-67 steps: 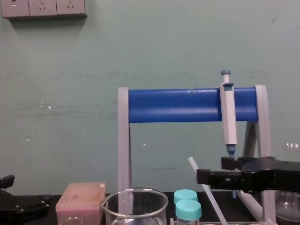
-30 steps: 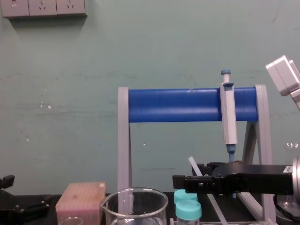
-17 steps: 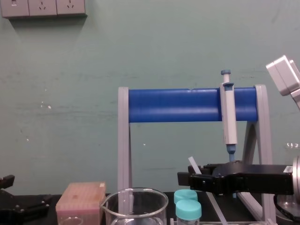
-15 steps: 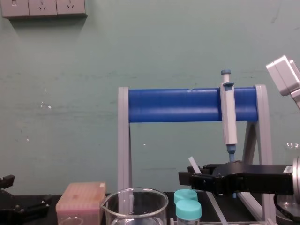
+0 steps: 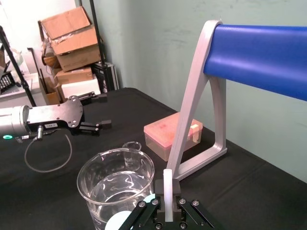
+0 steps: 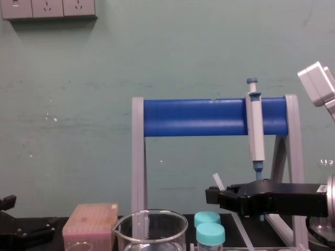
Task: Pick up the stirring rod with one hand, then place it down.
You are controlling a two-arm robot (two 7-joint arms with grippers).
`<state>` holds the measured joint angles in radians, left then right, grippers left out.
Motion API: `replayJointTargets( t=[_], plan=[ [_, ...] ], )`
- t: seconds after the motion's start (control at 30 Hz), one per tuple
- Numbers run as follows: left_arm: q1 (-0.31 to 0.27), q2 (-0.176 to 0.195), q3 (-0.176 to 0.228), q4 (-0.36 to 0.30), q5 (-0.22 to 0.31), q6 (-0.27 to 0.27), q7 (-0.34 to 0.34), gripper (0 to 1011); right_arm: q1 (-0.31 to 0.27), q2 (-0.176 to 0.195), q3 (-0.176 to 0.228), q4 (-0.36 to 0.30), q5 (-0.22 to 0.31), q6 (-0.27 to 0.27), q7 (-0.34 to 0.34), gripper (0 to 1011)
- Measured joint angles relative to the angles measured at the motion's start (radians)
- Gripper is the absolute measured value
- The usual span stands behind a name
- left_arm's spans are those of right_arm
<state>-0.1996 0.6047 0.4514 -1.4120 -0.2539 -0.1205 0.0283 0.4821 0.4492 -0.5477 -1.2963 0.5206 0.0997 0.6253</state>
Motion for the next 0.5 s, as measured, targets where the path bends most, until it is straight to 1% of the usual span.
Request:
replayJointTargets(
  t=[0.03,0.13,0.17,0.23,0.27,0.37,0.4,0.43,0.47,0.5],
  plan=[
    [0.000,0.000,0.000,0.000,0.000,0.000,0.000,1000,-0.002,-0.001,0.002,0.000,0.001,-0.004,0.000,70],
    [0.000,0.000,0.000,0.000,0.000,0.000,0.000,1000,-0.014,-0.006,0.013,-0.004,0.006,-0.039,-0.005,70],
    [0.000,0.000,0.000,0.000,0.000,0.000,0.000,1000,-0.023,-0.008,0.021,-0.009,0.007,-0.065,-0.009,70],
    [0.000,0.000,0.000,0.000,0.000,0.000,0.000,1000,-0.035,-0.010,0.029,-0.017,0.006,-0.097,-0.012,70],
    [0.000,0.000,0.000,0.000,0.000,0.000,0.000,1000,-0.048,-0.011,0.037,-0.028,0.004,-0.130,-0.016,70],
    [0.000,0.000,0.000,0.000,0.000,0.000,0.000,1000,-0.069,-0.008,0.047,-0.047,-0.010,-0.182,-0.024,70],
    [0.000,0.000,0.000,0.000,0.000,0.000,0.000,1000,-0.086,-0.007,0.058,-0.063,-0.020,-0.218,-0.032,70],
    [0.000,0.000,0.000,0.000,0.000,0.000,0.000,1000,-0.097,-0.006,0.065,-0.073,-0.023,-0.235,-0.036,70],
    [0.000,0.000,0.000,0.000,0.000,0.000,0.000,1000,-0.097,-0.006,0.065,-0.073,-0.023,-0.235,-0.036,70],
    [0.000,0.000,0.000,0.000,0.000,0.000,0.000,1000,-0.125,-0.004,0.084,-0.102,-0.031,-0.279,-0.052,70]
  ],
)
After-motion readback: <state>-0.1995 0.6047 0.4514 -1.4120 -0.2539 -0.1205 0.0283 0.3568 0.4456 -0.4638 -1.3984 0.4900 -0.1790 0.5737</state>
